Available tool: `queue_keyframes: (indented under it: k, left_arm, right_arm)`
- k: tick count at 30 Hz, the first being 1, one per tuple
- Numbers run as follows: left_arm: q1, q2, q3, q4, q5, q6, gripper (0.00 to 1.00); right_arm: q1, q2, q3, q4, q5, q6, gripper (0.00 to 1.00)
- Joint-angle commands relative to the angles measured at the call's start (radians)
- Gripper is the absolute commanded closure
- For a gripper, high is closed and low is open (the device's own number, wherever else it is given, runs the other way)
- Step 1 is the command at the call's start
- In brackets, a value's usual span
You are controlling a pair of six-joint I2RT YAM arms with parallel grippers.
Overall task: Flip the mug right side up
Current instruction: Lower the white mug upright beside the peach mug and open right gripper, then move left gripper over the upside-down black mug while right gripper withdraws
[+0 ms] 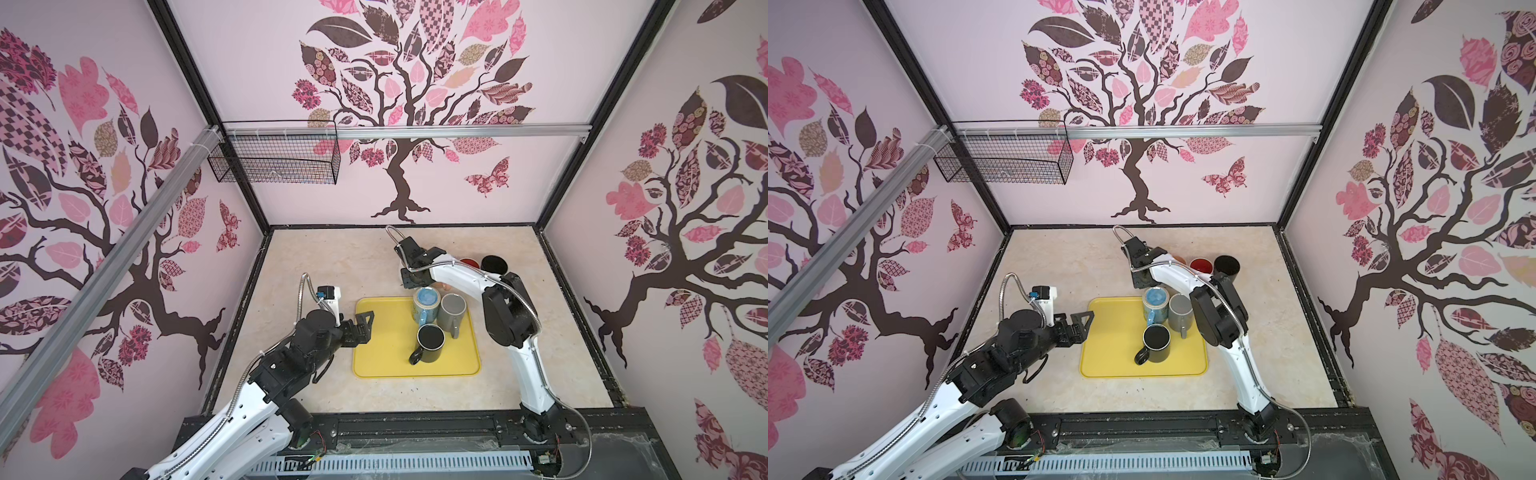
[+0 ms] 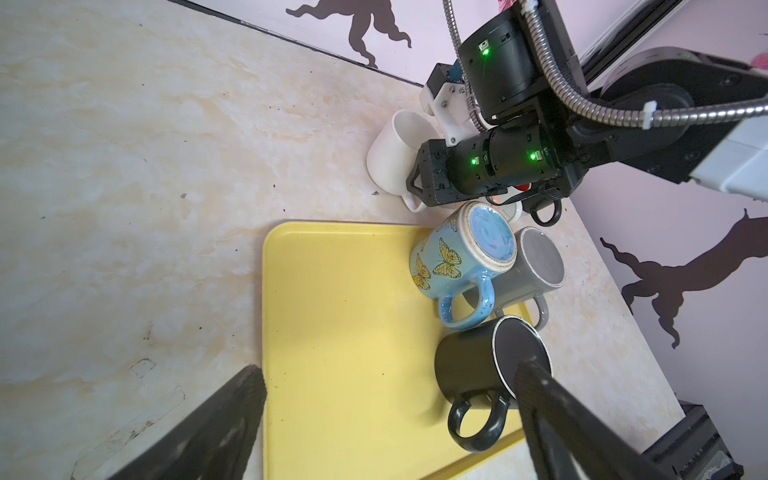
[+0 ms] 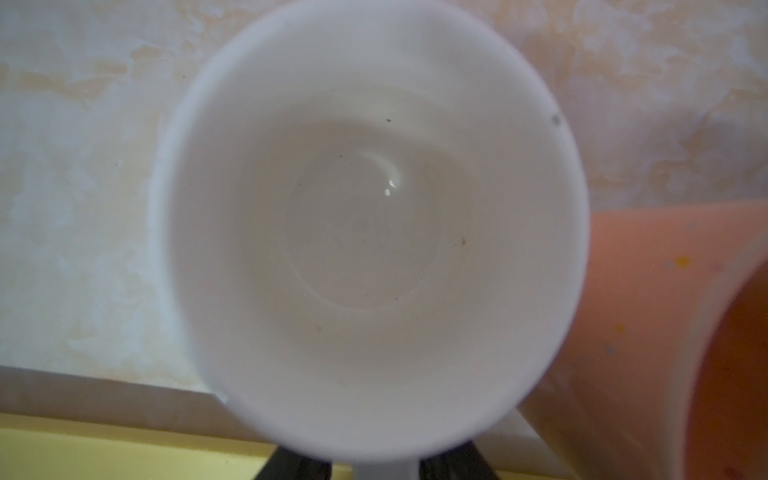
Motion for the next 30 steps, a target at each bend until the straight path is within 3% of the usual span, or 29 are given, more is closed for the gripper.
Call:
queue_keyframes:
  k: [1, 10, 19, 26, 30]
  left_arm:
    - [-0.001, -0.014, -0.009, -0.007, -0.017, 0.015, 0.04]
    - [0.000, -0.021, -0.026, 0.003, 0.015, 0.010, 0.04]
    - [-0.013, -0.047, -0.050, -0.020, 0.057, -0.003, 0.04]
    - [-0.163, 0.007, -0.020, -0.115, -0.087, -0.019, 0.04]
    - [-0.200, 0.032, -0.036, -0.113, -0.061, -0.027, 0.06]
  right_arm:
    - [-0.001, -0.125, 0.005, 0.013, 0.002, -0.003, 0.63]
    - [0.003, -0.352, -0.034, 0.048, -0.027, 0.003, 0.57]
    - [0.115, -0.755, -0.416, 0.199, -0.099, 0.043, 0.56]
    - [0.217, -0.986, -0.749, 0.285, -0.152, 0.102, 0.55]
    - [0.227, -1.080, -0.878, 0.302, -0.173, 0.116, 0.54]
